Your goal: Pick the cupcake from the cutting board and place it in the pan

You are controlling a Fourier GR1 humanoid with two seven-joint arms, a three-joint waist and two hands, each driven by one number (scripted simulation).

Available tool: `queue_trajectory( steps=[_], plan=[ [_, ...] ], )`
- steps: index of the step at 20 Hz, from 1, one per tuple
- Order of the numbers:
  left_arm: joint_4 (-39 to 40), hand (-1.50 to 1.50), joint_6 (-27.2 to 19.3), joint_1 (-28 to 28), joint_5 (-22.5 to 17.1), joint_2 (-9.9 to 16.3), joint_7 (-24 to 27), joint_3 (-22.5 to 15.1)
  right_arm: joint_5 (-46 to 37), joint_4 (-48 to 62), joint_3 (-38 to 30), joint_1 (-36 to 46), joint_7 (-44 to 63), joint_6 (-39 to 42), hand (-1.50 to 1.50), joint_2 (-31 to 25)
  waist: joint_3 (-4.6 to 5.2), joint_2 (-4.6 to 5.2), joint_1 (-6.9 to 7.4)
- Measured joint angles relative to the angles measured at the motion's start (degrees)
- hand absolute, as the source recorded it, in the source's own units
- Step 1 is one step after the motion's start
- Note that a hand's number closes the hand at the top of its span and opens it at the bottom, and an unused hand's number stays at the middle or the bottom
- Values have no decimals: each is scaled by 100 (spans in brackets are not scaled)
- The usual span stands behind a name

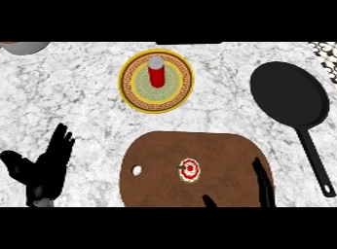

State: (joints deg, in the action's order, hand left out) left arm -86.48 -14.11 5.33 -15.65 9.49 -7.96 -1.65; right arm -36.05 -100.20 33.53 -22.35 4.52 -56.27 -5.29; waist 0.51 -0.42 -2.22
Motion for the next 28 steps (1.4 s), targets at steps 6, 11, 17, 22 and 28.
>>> queue_trajectory(
  steps=[6,11,17,22,28],
  plan=[
    [15,0,-60,-69,108,-116,114,-96,-1634,-248,-79,-333,1261,177,-150,401,-7,67,95],
    [25,0,-79,-132,182,-177,188,-164,-2451,-417,-212,-431,2460,1336,-150,489,6,116,197],
    [40,0,-27,-212,210,-202,169,-246,-3218,-711,-270,-291,3965,3278,-150,501,24,123,345],
    [145,0,7,-309,186,-200,60,-242,-3516,-1022,-150,785,5385,4952,-150,515,-17,105,403],
    [163,0,57,-277,177,-227,97,-252,-2676,-846,-216,1776,6079,6193,-150,483,-47,89,427]
  ],
)
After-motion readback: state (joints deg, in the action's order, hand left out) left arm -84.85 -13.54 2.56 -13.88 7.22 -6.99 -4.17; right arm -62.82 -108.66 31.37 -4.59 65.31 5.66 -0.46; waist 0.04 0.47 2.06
